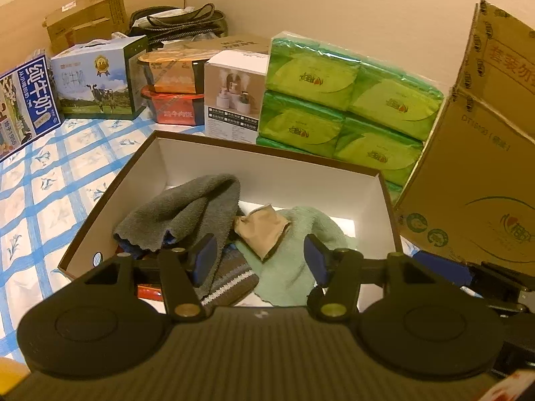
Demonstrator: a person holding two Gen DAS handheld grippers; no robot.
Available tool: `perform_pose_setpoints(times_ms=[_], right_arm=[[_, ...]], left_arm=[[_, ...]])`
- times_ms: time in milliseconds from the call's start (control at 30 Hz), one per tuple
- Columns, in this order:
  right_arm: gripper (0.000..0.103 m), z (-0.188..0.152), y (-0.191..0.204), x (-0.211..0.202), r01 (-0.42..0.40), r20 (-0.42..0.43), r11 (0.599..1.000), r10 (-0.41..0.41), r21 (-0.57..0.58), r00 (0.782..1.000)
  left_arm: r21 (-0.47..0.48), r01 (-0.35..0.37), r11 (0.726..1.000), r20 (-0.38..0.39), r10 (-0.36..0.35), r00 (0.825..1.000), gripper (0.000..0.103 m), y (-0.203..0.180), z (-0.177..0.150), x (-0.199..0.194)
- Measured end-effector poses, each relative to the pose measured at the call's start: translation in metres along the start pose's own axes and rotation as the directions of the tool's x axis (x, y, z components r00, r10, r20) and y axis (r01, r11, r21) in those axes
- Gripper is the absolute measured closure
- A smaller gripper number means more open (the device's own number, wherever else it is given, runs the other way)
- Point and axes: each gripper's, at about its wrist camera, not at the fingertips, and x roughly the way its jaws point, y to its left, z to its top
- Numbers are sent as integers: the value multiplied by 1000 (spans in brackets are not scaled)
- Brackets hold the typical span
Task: Organize soft objects
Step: 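Withdraw both open grippers from the box back toward the bed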
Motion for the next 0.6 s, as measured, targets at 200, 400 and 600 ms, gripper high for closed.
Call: perform_pose_setpoints(times_ms=[200,400,600], right_arm=[[52,-9,1,-25,-2,13,1000,1,17,1000],[52,-20,7,-62,-2,43,999,0,40,999],[52,-43,18,-106,-6,68,998,2,58,998]], left_arm=[[9,25,1000,4,-25,1000,49,-1,-7,-20],[30,59,998,9,-59,998,49,-2,-23,-52],[54,132,990,32,-134,990,49,2,-46,-99]])
